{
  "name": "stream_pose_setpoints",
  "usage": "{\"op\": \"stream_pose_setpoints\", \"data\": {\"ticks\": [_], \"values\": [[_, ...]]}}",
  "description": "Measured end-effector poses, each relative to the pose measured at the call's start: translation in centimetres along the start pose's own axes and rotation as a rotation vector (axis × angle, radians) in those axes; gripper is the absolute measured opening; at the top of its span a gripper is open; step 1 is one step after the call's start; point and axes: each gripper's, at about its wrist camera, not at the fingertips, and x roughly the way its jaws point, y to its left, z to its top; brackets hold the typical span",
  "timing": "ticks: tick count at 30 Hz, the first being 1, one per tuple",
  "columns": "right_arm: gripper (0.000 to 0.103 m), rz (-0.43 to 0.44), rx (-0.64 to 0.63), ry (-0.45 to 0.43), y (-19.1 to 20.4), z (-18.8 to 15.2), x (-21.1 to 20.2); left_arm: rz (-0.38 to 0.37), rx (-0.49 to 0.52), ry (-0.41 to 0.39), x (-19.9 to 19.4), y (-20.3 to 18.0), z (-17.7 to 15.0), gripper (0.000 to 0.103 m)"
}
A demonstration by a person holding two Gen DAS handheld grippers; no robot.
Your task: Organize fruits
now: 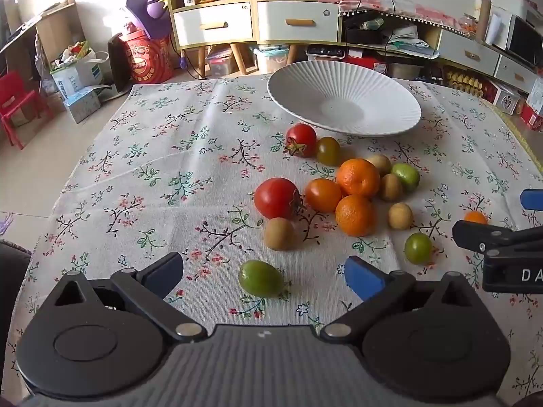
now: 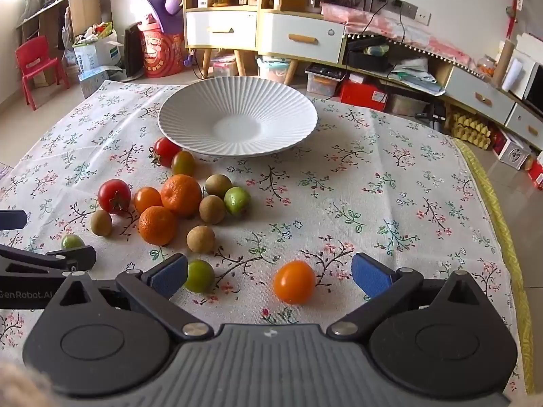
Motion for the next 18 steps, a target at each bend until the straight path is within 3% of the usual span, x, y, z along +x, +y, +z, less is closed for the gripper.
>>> {"op": "stream_pose_setpoints", "data": {"ticks": [18], "values": [[0.103, 0.011, 0.008, 0.011, 0.18, 0.06, 0.38, -0.004, 0.020, 0.003, 0.16, -0.11, -0.01, 0.098]]}}
